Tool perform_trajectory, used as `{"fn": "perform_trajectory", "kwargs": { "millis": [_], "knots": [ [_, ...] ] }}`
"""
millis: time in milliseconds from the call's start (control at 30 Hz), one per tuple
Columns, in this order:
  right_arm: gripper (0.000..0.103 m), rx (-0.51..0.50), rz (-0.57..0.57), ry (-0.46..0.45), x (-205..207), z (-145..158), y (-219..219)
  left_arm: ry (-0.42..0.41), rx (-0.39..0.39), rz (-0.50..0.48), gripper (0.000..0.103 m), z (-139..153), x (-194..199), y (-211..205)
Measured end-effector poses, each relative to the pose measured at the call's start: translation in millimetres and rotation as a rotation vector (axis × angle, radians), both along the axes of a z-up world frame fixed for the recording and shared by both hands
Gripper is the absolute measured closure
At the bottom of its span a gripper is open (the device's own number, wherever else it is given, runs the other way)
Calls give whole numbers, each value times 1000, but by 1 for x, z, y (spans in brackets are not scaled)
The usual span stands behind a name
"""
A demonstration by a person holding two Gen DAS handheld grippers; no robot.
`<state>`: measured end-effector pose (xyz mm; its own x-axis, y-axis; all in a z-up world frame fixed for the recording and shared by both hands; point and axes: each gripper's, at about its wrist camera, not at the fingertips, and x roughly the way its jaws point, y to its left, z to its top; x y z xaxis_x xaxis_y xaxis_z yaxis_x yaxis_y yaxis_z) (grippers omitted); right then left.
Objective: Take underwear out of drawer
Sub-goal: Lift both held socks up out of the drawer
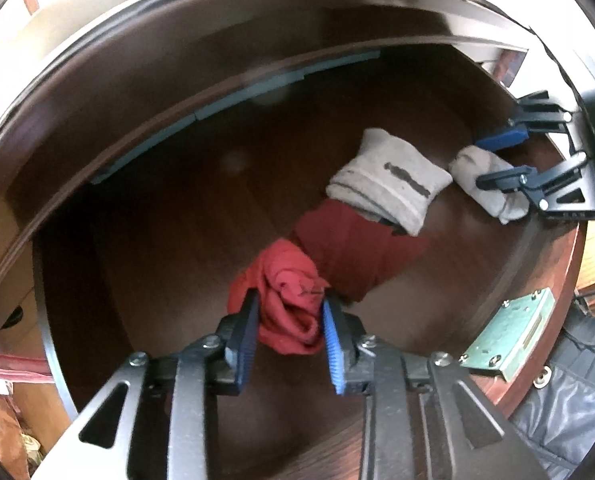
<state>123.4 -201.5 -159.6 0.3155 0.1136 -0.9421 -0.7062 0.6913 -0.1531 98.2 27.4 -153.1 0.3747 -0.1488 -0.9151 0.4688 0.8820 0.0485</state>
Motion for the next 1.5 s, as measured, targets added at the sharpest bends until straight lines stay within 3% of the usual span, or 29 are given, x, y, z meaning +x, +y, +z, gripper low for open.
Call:
{"fn": "perform_trajectory", "kwargs": {
  "millis": [333,800,1200,1500],
  "knots": [
    [70,48,38,-37,-9,8,-8,-63,-22,15,76,12,-6,12],
    [70,109,64,-130,-48,26,-27,-249,-4,54,76,36,-35,22],
    [70,133,70,-195,-83,40,-35,-334,-94,120,76,50,-64,47],
    [70,215,55,-263,-108,56,-52,-405,-143,174,76,62,-100,71]
  ]
}}
